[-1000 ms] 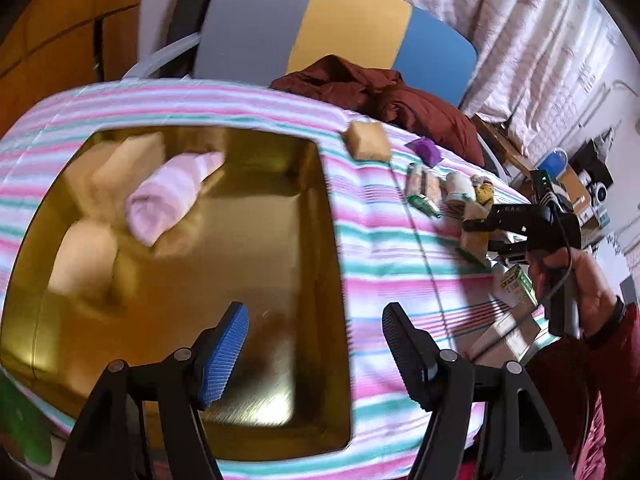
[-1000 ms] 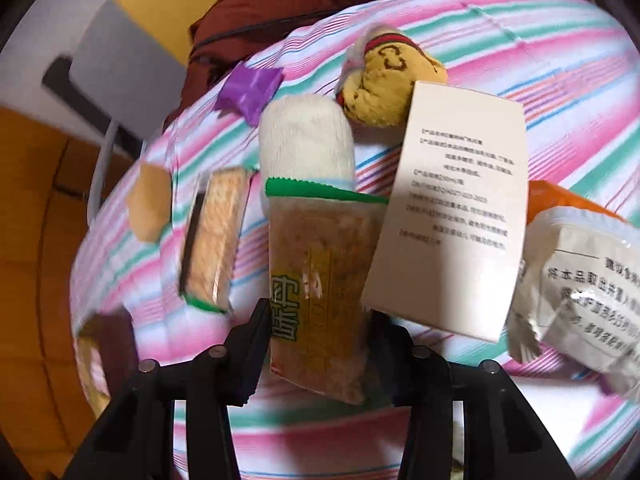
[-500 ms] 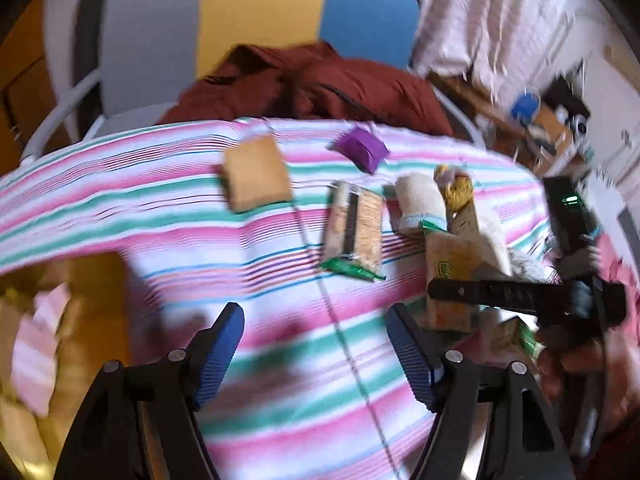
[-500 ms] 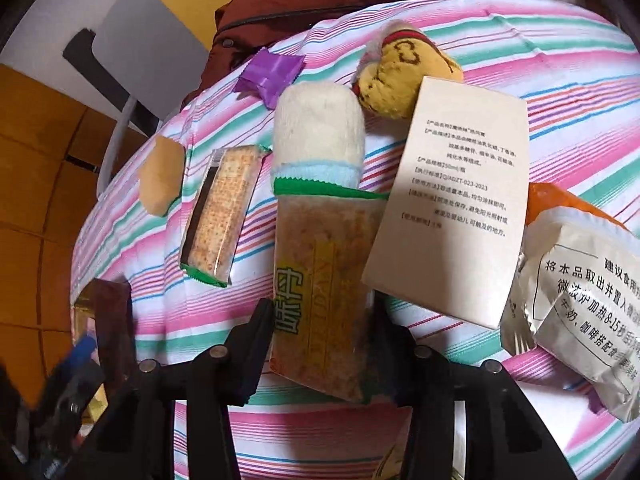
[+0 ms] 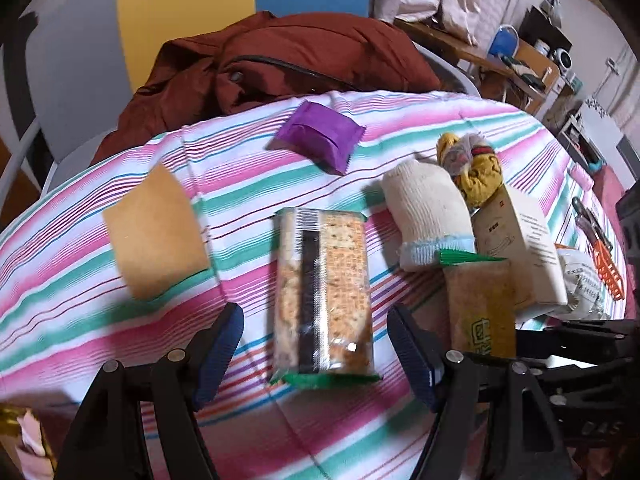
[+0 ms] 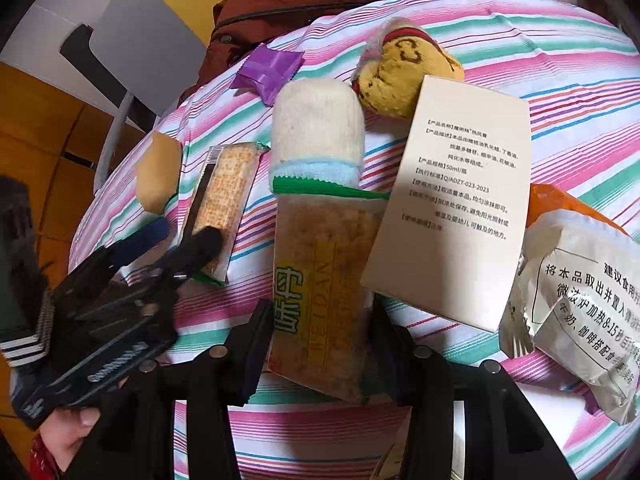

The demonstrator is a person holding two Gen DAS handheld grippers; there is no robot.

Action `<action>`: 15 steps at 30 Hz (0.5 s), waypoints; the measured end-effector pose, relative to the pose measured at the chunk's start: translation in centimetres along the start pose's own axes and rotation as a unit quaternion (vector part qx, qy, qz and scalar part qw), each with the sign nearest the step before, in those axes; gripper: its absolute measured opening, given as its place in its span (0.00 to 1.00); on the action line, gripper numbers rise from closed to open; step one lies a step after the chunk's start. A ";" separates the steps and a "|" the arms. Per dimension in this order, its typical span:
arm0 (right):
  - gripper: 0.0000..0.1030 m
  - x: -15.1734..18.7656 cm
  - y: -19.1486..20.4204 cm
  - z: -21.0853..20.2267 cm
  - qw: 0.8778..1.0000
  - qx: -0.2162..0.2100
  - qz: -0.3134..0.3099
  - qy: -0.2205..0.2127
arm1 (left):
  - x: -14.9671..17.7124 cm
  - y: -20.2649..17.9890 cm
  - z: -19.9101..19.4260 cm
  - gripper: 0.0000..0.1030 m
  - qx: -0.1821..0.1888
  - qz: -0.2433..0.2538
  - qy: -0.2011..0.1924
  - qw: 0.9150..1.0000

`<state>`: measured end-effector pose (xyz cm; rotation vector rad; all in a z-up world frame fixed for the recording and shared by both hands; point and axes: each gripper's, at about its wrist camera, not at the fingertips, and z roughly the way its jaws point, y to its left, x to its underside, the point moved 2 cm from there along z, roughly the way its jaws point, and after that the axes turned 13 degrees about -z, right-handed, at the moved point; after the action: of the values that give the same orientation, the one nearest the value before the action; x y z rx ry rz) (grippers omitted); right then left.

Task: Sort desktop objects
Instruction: 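Grasp the black-striped cracker packet with the left gripper while the right grasps the WEIDAN bag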

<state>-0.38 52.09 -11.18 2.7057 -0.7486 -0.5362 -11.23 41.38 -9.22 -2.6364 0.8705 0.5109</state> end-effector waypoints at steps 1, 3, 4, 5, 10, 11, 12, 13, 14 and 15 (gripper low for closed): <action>0.46 0.0 -0.1 0.0 1.000 -0.002 0.003 0.000 | 0.0 -0.2 0.4 0.73 -0.004 0.002 0.003 1.000; 0.46 0.0 -0.2 0.0 1.000 -0.005 0.009 -0.001 | -0.1 -0.4 1.0 0.73 -0.013 0.003 -0.003 1.000; 0.46 0.0 -0.2 0.0 1.000 -0.005 0.010 -0.001 | -0.1 -0.7 1.2 0.73 -0.025 0.011 -0.014 1.000; 0.46 0.0 -0.1 0.0 1.000 -0.005 0.010 -0.001 | -0.1 -0.9 1.3 0.73 -0.033 0.018 -0.019 0.999; 0.46 0.0 -0.1 0.0 1.000 -0.008 0.016 -0.002 | 0.8 -0.9 1.4 0.73 -0.044 0.023 -0.061 0.997; 0.46 0.0 -0.1 0.0 1.000 -0.007 0.016 -0.002 | 0.8 -0.8 1.4 0.73 -0.041 0.021 -0.066 0.997; 0.46 0.0 -0.1 0.0 1.000 -0.006 0.014 -0.002 | 1.0 -0.9 1.4 0.73 -0.041 0.024 -0.073 0.996; 0.46 0.0 0.0 0.0 1.000 -0.005 0.012 -0.002 | 1.2 -0.9 1.3 0.73 -0.042 0.029 -0.080 0.996; 0.46 0.0 0.0 0.0 1.000 -0.005 0.011 -0.002 | 1.3 -0.9 1.3 0.73 -0.041 0.031 -0.086 0.995; 0.46 0.0 0.0 0.0 1.000 -0.005 0.012 -0.002 | 1.4 -0.8 1.3 0.73 -0.038 0.028 -0.089 0.995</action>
<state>-0.41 52.09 -11.19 2.6843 -0.7753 -0.5395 -9.96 41.80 -10.85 -2.5898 0.8882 0.7945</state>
